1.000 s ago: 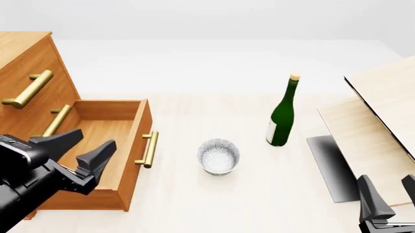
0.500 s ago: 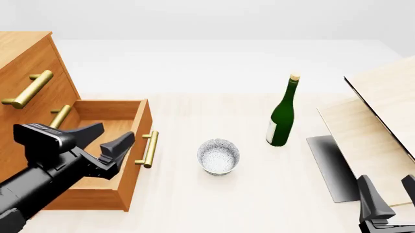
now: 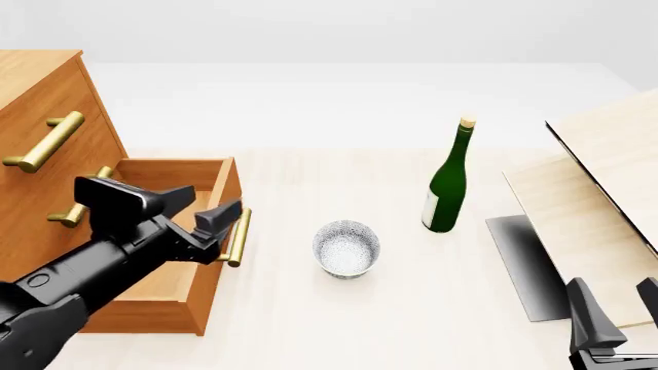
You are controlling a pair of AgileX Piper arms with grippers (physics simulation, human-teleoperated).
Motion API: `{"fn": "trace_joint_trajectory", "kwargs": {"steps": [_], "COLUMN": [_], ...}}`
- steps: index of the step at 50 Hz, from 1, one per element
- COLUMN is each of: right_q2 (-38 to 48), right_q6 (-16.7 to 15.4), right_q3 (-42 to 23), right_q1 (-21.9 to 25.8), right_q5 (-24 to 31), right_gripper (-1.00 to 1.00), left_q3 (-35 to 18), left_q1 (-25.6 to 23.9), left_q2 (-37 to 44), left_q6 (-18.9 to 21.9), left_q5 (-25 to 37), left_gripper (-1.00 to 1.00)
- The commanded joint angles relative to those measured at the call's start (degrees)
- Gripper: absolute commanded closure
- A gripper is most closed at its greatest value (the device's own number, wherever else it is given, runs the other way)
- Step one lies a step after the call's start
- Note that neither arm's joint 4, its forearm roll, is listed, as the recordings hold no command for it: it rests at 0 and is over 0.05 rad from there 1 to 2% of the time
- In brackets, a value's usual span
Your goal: Put the bowl in the bottom drawer of the cabinet and close it.
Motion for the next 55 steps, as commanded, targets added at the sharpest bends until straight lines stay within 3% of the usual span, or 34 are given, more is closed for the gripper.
{"fn": "trace_joint_trajectory", "kwargs": {"steps": [1, 26, 55], "right_q2": [-0.1, -0.1, -0.1], "right_q6": [0.0, 0.0, 0.0], "right_q3": [0.0, 0.0, 0.0], "right_q1": [0.0, 0.0, 0.0], "right_q5": [0.0, 0.0, 0.0], "right_gripper": [-1.00, -1.00, -1.00], "left_q3": [-2.6, -7.3, -16.0], "left_q1": [-1.9, -4.9, -6.3], "left_q2": [4.5, 11.9, 23.7], "left_q6": [-0.9, -1.6, -5.8], "left_q5": [-1.0, -2.3, 0.5], "left_gripper": [-1.00, -1.00, -1.00]}}
